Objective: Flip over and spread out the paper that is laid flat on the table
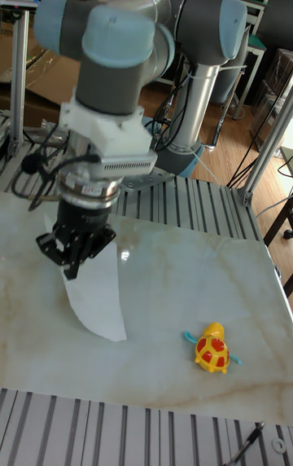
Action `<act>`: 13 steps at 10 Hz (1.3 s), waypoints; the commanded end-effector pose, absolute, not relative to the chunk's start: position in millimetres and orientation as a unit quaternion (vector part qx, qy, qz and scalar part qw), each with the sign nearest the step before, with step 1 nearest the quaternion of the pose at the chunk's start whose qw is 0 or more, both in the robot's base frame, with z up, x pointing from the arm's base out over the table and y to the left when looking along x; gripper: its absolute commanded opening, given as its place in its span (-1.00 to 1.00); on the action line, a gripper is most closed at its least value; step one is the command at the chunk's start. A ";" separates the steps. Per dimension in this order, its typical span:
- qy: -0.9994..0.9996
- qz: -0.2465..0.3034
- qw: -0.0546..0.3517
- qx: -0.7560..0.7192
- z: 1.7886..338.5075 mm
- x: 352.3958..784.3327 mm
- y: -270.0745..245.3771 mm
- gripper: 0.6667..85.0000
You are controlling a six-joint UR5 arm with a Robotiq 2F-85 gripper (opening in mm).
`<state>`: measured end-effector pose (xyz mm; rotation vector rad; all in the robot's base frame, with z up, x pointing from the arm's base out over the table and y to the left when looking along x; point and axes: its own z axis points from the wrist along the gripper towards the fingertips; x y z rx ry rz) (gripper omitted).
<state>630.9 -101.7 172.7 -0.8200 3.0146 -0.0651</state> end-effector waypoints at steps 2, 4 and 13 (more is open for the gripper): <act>0.971 -0.023 0.006 -0.239 219.5 612.6 -81.7 -0.99; 0.968 -0.023 0.012 -0.249 219.6 615.7 -80.9 -0.99; 0.972 -0.038 -0.006 -0.232 262.2 587.2 -56.0 -0.99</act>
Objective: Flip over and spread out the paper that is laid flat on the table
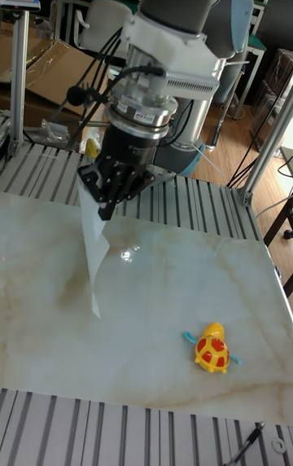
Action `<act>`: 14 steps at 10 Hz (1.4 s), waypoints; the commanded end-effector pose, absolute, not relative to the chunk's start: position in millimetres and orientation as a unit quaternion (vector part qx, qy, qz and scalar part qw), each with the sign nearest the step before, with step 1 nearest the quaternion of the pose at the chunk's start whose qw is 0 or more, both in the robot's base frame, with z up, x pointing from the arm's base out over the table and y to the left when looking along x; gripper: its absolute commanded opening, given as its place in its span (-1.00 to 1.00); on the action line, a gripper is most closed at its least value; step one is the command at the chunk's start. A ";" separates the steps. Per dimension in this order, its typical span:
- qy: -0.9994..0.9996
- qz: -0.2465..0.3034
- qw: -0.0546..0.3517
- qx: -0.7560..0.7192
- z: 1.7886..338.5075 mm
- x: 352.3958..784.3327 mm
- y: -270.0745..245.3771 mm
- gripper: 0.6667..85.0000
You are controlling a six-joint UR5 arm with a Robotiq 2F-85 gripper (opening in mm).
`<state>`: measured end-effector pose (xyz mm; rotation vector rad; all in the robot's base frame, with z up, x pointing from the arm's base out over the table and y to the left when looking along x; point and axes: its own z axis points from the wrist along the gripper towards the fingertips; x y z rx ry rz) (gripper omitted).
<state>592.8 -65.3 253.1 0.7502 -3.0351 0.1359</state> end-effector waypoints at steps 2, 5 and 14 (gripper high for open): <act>-0.974 0.033 0.020 0.223 262.2 579.3 -55.2 -0.99; -0.973 0.036 0.021 0.225 268.0 573.8 -58.1 -0.99; -0.966 0.058 0.017 0.249 289.6 566.4 -92.2 -0.99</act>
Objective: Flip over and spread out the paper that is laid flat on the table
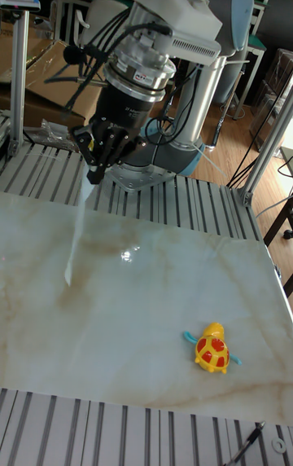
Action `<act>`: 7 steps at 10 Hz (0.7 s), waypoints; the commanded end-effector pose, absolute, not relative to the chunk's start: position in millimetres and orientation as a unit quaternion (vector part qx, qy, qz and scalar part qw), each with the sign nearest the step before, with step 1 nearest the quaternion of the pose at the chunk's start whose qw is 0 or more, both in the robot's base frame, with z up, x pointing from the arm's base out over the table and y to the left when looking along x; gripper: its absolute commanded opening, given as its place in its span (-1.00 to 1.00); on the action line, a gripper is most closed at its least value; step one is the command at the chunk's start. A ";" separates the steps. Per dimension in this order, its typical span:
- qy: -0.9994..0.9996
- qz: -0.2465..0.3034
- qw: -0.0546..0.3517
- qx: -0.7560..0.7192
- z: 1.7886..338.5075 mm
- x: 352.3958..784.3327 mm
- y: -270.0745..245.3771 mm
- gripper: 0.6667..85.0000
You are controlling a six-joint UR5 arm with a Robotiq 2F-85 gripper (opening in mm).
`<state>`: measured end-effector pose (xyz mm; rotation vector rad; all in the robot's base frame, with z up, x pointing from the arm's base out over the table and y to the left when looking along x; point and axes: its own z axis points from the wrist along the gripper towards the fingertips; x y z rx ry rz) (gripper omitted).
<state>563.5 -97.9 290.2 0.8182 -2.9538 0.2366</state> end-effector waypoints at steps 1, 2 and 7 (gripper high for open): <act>-0.974 0.032 0.006 0.225 288.3 567.7 -77.9 -0.99; -0.973 0.038 -0.005 0.228 288.5 574.1 -79.5 -0.99; -0.966 0.049 -0.032 0.250 264.3 609.5 -85.3 -0.99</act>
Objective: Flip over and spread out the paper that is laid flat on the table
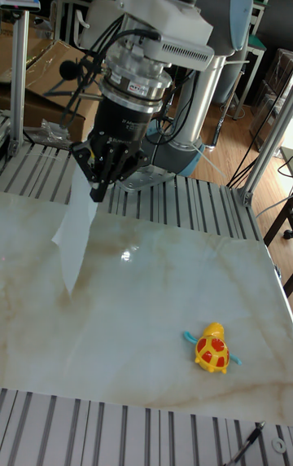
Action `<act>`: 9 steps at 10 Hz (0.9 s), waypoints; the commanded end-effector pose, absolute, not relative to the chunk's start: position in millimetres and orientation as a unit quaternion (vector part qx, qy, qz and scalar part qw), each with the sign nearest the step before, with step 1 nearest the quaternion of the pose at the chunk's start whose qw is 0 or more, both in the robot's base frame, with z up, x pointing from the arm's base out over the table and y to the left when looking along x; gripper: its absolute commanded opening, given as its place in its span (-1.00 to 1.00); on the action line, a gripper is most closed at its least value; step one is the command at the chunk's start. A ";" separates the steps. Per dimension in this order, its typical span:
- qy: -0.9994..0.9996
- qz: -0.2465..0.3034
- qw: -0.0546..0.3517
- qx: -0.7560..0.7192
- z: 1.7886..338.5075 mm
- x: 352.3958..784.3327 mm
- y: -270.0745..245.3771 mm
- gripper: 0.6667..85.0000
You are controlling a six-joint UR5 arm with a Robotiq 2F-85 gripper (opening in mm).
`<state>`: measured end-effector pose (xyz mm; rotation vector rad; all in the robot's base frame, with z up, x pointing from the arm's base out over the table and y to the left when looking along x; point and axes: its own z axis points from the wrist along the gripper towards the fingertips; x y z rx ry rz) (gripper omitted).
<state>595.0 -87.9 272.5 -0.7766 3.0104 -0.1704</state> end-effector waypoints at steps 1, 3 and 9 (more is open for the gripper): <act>0.967 -0.040 0.037 -0.248 260.9 613.2 -79.8 -0.99; 0.963 -0.009 0.051 -0.263 255.9 617.8 -63.9 0.16; 0.960 -0.004 0.052 -0.276 249.7 621.1 -61.0 0.90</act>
